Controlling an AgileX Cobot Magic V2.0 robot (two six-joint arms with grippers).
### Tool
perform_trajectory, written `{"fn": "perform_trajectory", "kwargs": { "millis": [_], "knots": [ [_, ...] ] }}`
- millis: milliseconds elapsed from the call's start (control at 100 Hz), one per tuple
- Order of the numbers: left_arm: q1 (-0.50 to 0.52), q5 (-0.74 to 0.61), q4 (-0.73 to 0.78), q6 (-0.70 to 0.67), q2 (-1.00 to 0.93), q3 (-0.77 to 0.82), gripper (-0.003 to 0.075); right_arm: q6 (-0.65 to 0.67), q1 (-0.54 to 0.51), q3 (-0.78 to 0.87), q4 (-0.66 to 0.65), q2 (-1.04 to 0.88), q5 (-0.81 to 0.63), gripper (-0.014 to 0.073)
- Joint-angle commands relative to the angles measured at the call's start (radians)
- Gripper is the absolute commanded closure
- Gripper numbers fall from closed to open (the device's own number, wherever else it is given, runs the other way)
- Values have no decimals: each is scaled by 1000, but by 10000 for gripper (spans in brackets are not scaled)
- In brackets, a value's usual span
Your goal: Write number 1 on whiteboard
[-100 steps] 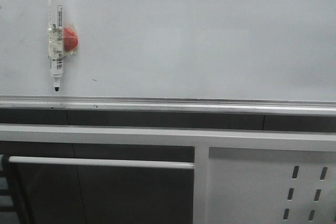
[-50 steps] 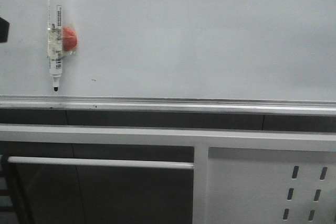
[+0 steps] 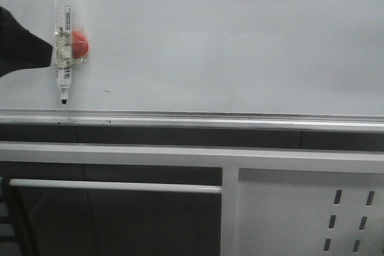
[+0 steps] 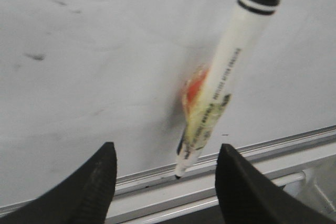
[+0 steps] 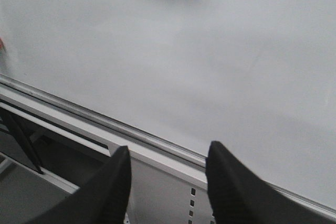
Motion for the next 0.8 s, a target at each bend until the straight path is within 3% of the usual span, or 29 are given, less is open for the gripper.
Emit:
{"fn": "perform_trajectory", "kwargs": {
  "millis": [0,300,790],
  "knots": [
    [-43,-120,1,-17,9,-23,332,-9,-1,-36,7,23,-83,293],
    [-63,-239,4,-102,117,-29,332,-9,-1,-36,7,47,-83,293],
    [-63,-267,31,-141,181,-85,342,-9,-1,-36,7,47,-80,293]
  ]
}}
